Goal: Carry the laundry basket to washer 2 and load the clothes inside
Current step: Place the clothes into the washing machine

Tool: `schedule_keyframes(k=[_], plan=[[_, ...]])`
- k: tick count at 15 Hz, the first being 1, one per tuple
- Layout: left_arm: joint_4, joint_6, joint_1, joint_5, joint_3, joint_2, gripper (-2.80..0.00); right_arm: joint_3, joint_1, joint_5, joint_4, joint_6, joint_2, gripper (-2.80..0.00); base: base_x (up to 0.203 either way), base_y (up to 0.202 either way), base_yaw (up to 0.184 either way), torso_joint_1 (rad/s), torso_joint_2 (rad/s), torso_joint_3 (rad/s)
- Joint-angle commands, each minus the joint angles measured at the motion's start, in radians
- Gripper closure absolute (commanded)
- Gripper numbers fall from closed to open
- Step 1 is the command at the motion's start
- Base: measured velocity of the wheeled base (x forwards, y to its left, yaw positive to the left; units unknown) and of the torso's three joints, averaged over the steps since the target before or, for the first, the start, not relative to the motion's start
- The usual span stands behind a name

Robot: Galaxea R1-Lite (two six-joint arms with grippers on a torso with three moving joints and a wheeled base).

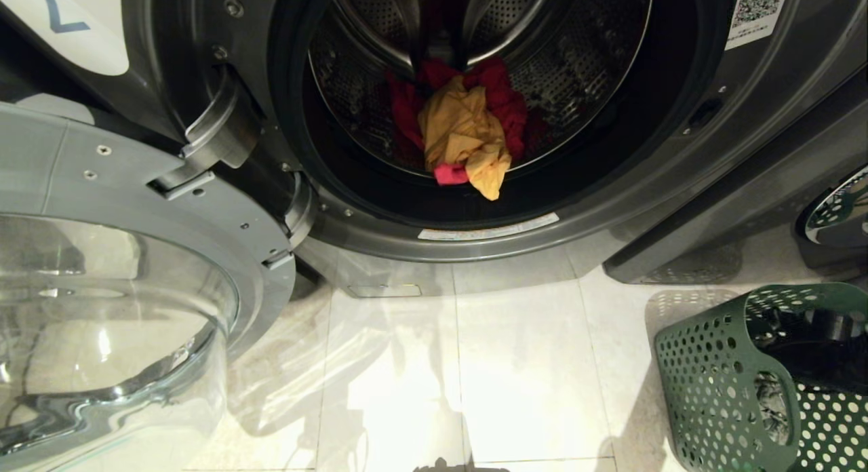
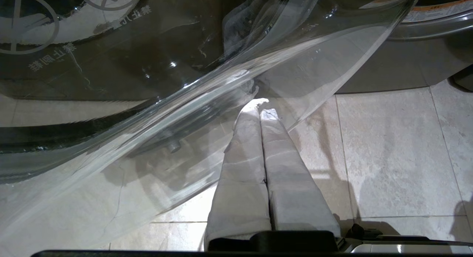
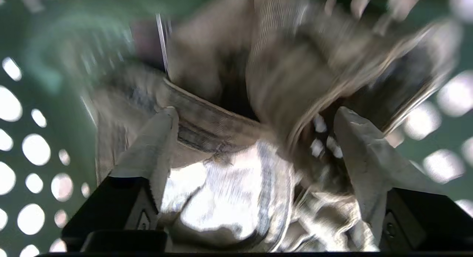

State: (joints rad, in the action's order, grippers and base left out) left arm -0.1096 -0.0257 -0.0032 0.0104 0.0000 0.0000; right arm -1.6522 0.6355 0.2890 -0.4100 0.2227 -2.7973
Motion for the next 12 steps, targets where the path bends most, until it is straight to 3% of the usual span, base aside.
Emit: schedule_keyframes(k=[1, 4, 5, 12], plan=[[-0.001, 0.000, 0.000, 0.000, 0.040, 0.002, 0.00, -0.008, 0.001, 0.002, 0.013, 0.001, -0.033, -2.80, 0.000, 0.000, 0.000, 0.000, 0.00, 0.000], [-0.001, 0.000, 0.000, 0.000, 0.040, 0.002, 0.00, -0.029, 0.000, 0.001, 0.014, 0.001, -0.058, -2.80, 0.000, 0.000, 0.000, 0.000, 0.00, 0.000], [-0.001, 0.000, 0.000, 0.000, 0.040, 0.002, 0.00, -0.041, 0.000, 0.000, 0.014, 0.001, -0.068, 0.00, 0.000, 0.000, 0.000, 0.000, 0.00, 0.000], [-0.001, 0.000, 0.000, 0.000, 0.040, 0.002, 0.00, -0.070, 0.000, -0.004, 0.049, 0.000, -0.080, 0.00, 0.000, 0.000, 0.000, 0.000, 0.00, 0.000]])
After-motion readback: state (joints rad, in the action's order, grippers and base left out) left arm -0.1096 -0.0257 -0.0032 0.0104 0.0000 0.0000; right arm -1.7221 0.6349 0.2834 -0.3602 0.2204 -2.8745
